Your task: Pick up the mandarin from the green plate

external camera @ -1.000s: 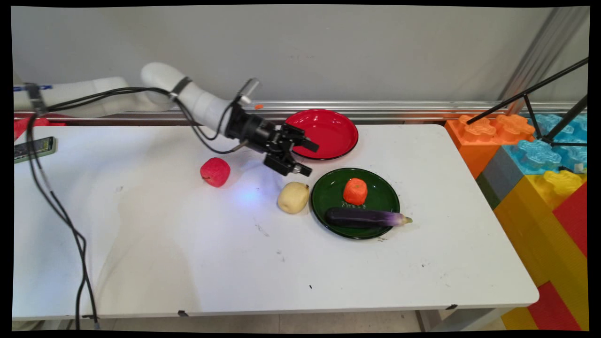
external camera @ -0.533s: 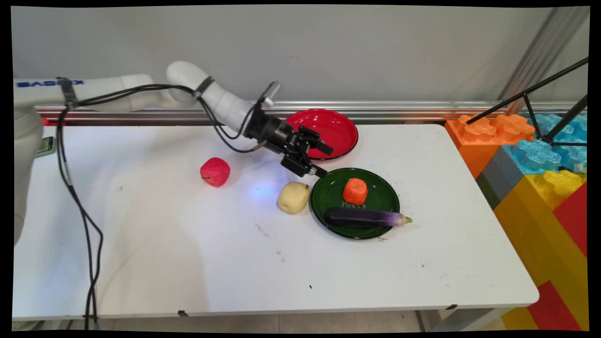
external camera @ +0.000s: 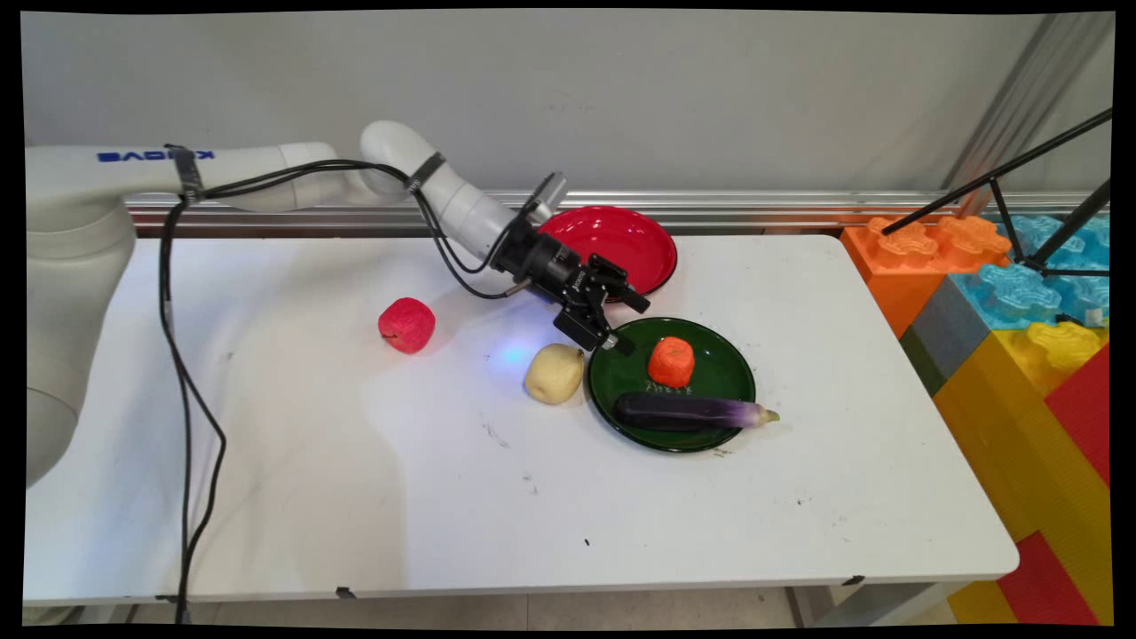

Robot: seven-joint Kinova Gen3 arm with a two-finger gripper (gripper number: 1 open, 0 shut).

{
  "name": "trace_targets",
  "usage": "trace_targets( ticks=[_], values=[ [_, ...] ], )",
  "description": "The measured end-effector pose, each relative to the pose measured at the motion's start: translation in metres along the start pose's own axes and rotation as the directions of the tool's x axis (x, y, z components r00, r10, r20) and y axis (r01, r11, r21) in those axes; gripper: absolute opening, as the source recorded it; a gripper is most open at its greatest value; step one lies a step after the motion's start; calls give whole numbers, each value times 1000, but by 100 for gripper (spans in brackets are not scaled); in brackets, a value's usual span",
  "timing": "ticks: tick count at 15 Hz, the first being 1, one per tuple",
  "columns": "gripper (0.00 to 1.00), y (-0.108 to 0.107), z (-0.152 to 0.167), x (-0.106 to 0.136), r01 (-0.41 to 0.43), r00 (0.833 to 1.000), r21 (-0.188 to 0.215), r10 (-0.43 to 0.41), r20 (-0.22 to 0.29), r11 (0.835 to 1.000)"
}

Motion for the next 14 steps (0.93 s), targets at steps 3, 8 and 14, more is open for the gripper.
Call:
trace_targets(
  ticks=[3,8,14],
  values=[
    [100,-7,11,-2,-9,1000,-18,10,23,1000],
    [100,-15,23,-4,-17,999,-34,19,46,999],
    [100,-27,37,-7,-26,997,-45,29,69,999]
  ],
)
